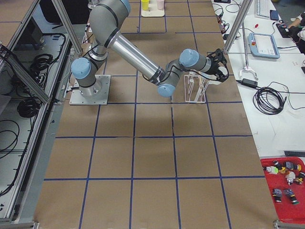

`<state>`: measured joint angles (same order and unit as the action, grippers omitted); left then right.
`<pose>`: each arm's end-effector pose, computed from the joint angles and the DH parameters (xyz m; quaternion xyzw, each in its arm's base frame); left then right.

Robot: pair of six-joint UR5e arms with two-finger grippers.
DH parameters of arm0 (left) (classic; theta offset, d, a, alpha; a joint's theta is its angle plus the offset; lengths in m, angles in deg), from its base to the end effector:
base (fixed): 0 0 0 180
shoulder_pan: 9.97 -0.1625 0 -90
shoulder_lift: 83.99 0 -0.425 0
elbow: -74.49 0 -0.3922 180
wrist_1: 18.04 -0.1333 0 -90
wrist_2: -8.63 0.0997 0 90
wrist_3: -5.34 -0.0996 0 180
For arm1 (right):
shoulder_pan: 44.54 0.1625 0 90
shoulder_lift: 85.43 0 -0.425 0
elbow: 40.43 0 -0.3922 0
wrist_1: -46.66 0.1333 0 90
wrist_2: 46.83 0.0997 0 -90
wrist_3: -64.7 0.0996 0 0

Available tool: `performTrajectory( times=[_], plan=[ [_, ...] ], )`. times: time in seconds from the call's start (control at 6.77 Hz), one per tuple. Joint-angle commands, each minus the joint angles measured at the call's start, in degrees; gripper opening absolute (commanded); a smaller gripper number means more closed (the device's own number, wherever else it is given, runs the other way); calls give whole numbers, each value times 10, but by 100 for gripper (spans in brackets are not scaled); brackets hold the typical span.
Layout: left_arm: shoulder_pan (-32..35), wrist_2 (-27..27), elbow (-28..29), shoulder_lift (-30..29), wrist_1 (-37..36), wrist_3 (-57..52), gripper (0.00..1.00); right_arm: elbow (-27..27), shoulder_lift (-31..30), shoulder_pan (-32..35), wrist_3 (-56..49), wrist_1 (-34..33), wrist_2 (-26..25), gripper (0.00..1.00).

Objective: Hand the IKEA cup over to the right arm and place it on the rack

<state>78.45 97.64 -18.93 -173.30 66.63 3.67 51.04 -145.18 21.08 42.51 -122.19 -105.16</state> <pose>-0.1214 -0.4943 0.4738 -0.0010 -0.9997 0.0229 0.0080 -0.1107 -0.6939 0.3388 -0.0922 0.8837 -0.4522 0.0777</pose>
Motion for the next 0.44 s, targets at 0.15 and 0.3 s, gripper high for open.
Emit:
performTrajectory(
  times=[0.15, 0.3],
  plan=[
    [0, 1, 1, 3, -1, -2, 99, 18, 9, 2, -5, -1, -1, 13],
    [0, 1, 1, 3, -1, -2, 99, 28, 8, 4, -5, -1, -1, 13]
  ],
)
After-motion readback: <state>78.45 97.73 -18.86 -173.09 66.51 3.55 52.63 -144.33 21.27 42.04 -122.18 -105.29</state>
